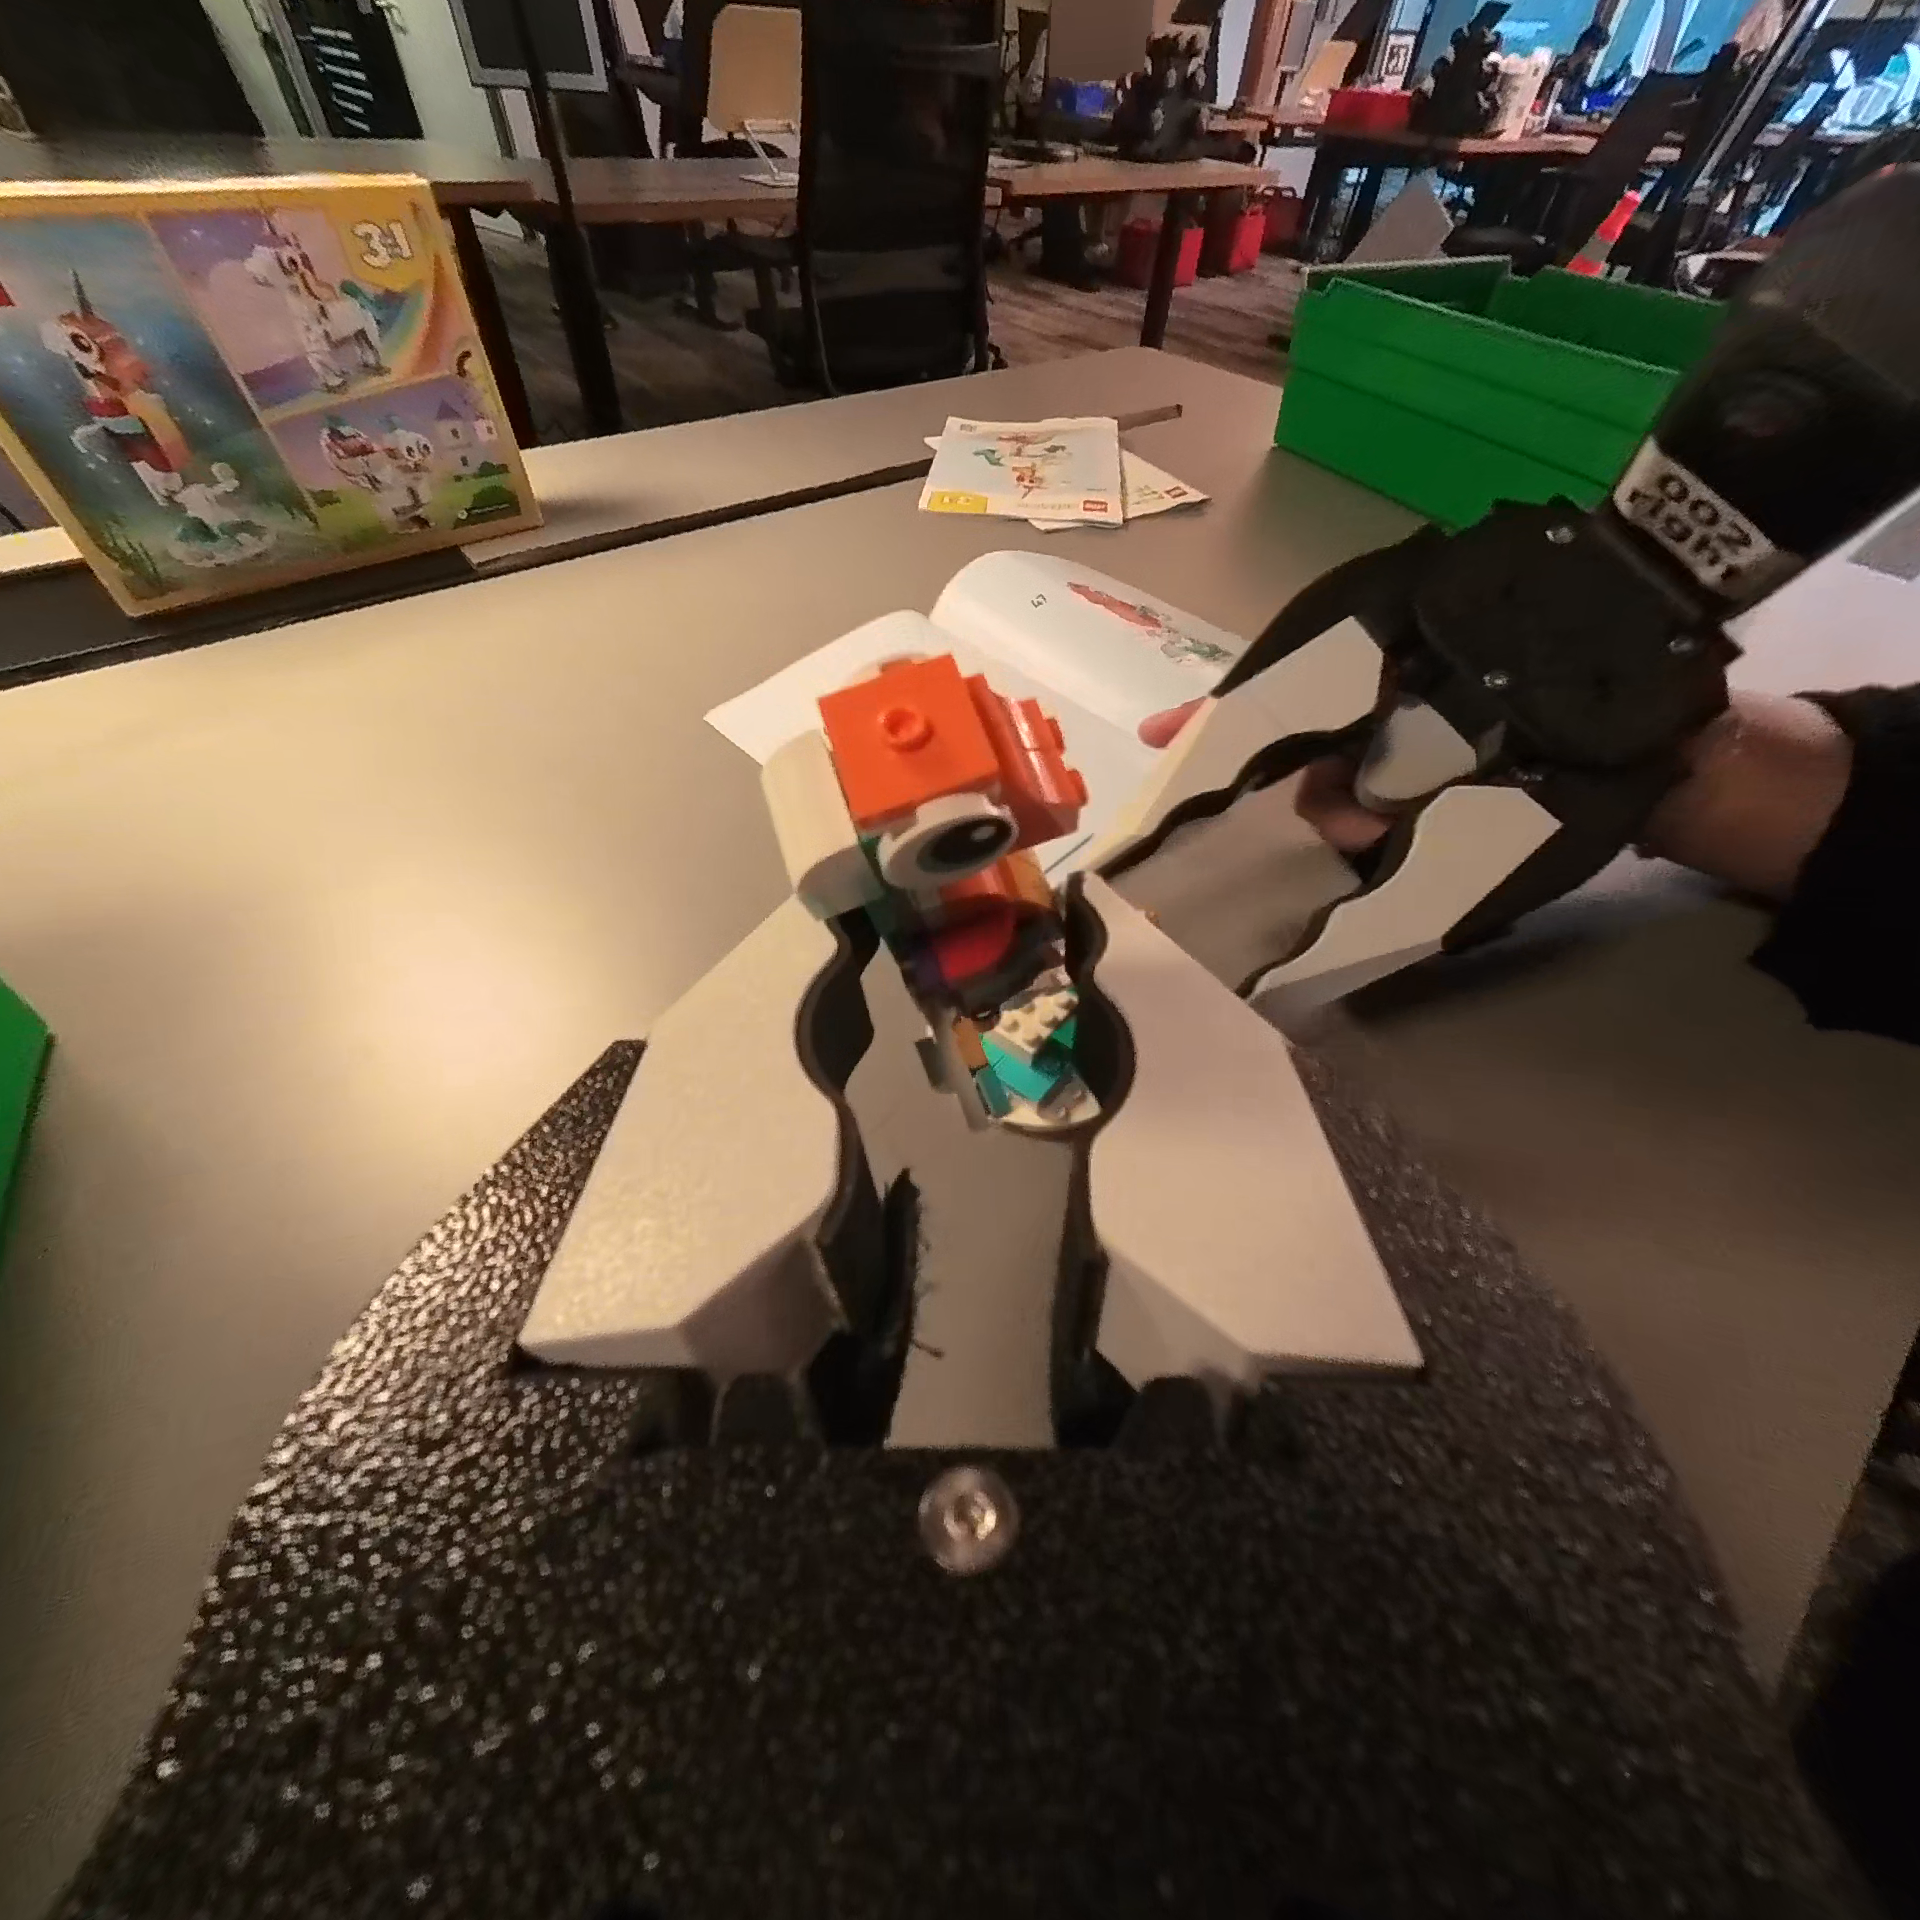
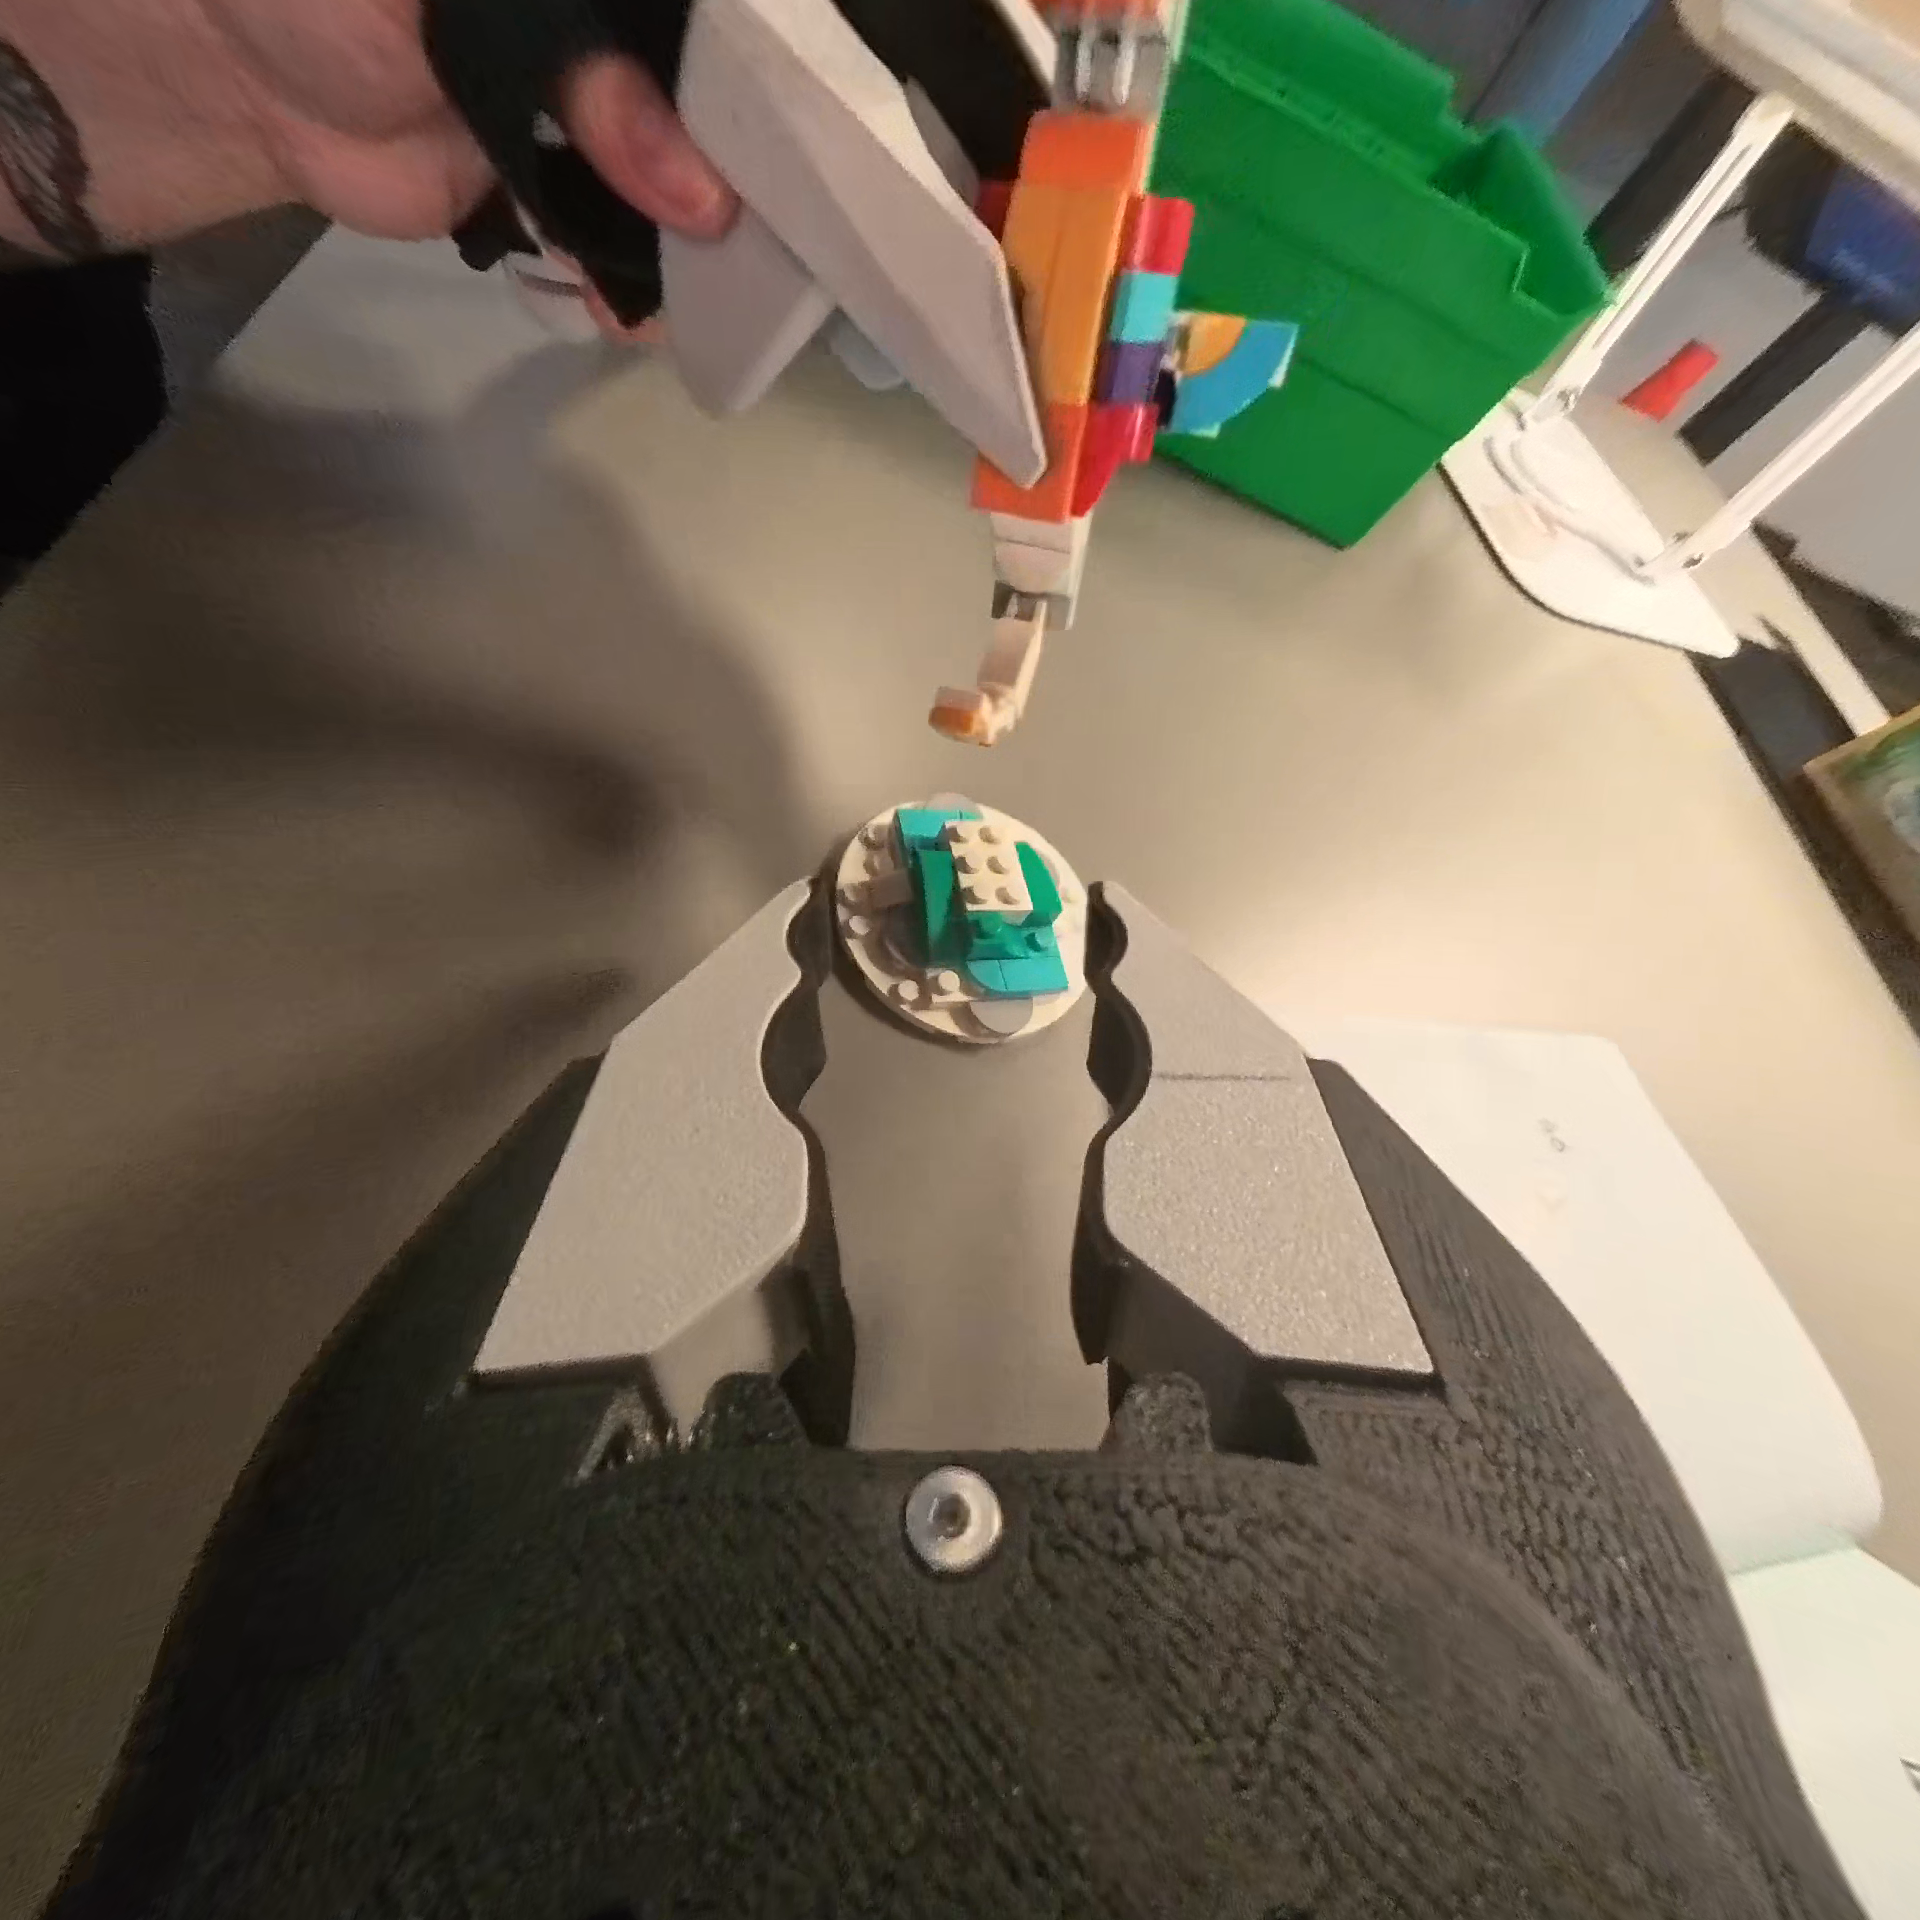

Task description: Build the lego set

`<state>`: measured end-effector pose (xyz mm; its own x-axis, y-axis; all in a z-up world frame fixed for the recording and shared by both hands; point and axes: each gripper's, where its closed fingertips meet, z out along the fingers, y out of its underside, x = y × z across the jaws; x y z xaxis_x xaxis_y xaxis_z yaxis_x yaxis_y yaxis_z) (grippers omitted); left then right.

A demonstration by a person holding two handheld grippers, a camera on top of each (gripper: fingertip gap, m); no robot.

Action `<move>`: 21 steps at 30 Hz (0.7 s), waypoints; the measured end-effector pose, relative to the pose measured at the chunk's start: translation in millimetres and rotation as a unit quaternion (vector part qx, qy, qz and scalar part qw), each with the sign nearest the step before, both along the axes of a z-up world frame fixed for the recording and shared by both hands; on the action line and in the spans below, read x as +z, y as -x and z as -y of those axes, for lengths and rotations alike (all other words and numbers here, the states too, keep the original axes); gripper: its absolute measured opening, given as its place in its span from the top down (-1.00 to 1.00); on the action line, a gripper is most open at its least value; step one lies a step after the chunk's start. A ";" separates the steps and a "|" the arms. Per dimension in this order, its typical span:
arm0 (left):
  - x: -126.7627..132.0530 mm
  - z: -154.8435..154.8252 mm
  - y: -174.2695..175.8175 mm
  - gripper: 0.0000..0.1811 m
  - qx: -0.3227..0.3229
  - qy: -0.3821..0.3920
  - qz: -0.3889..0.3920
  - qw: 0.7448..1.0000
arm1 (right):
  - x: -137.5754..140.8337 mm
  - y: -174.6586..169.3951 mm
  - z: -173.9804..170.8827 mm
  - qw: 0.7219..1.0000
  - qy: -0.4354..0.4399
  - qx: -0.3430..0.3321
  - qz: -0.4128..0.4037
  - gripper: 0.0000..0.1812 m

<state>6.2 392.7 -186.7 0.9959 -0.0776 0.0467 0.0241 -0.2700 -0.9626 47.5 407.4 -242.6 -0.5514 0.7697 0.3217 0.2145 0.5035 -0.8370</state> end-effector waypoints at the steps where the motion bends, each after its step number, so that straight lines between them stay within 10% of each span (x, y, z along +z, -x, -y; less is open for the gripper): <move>1: -1.3 0.0 -1.0 0.63 -0.001 0.002 -0.002 1.000 | -2.6 1.1 -0.6 1.000 0.001 -0.002 0.011 0.47; 21: -3.3 5.2 5.8 0.63 0.023 0.013 0.002 1.000 | -21.5 -2.6 -1.2 0.995 0.015 -0.009 0.099 0.50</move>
<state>0.4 387.4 -190.0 0.9981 -0.0311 0.0531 0.0416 -0.2943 -0.9548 50.1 408.6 -264.0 -0.5878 0.7877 0.1845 0.3851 0.4730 -0.7924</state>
